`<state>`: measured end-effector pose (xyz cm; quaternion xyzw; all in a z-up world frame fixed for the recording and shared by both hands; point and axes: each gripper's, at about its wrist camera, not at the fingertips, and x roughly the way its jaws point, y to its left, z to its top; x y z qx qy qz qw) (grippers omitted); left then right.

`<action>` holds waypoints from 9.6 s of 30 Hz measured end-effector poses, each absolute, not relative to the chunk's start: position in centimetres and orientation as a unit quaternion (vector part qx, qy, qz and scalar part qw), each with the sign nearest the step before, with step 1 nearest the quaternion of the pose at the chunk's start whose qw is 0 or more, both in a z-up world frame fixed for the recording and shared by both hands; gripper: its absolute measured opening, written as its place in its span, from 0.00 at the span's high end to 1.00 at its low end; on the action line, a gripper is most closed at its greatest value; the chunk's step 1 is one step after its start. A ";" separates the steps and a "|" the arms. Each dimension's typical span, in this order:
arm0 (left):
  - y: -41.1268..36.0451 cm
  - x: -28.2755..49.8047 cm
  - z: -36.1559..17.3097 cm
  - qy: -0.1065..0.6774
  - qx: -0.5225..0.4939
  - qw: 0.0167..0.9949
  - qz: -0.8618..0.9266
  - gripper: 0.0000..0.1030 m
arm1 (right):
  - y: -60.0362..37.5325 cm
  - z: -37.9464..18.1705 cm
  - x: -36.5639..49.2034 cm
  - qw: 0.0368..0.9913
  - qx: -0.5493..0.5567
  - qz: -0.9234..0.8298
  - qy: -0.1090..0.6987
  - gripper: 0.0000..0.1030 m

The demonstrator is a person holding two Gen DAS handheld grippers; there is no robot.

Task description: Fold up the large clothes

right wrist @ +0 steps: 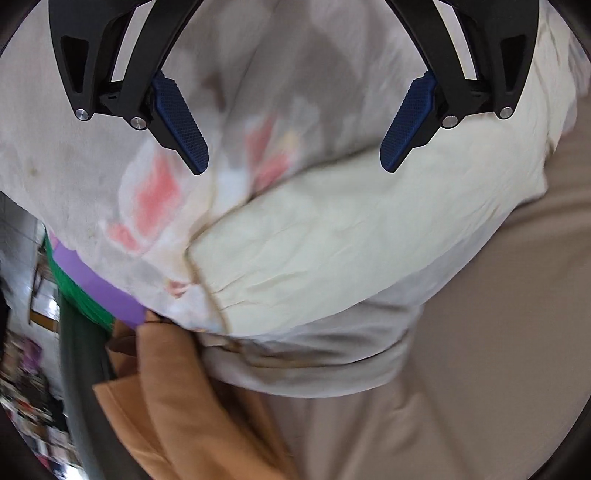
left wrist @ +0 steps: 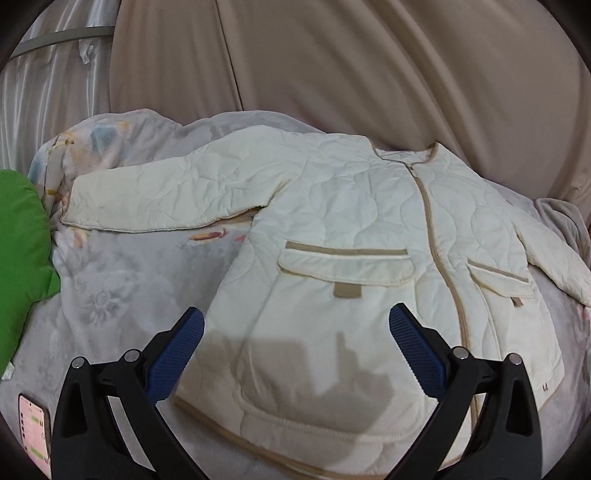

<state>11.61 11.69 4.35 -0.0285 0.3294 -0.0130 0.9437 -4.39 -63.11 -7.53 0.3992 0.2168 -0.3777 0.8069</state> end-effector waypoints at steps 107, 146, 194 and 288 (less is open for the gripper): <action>18.7 32.0 1.8 0.341 -0.184 0.921 -0.021 0.44 | -38.5 0.2 15.2 0.933 0.104 -0.129 0.321 0.92; -11.5 30.0 7.6 0.342 0.000 0.906 -0.249 0.92 | -29.8 -6.3 4.8 0.936 0.131 -0.005 0.325 0.51; 7.2 37.6 -1.8 0.373 -0.133 0.918 -0.029 0.79 | -39.3 0.0 26.5 0.929 0.197 -0.098 0.298 0.98; 7.7 30.8 -3.9 0.393 -0.044 0.918 -0.036 0.51 | -37.4 -5.0 16.7 0.902 0.219 -0.067 0.367 1.00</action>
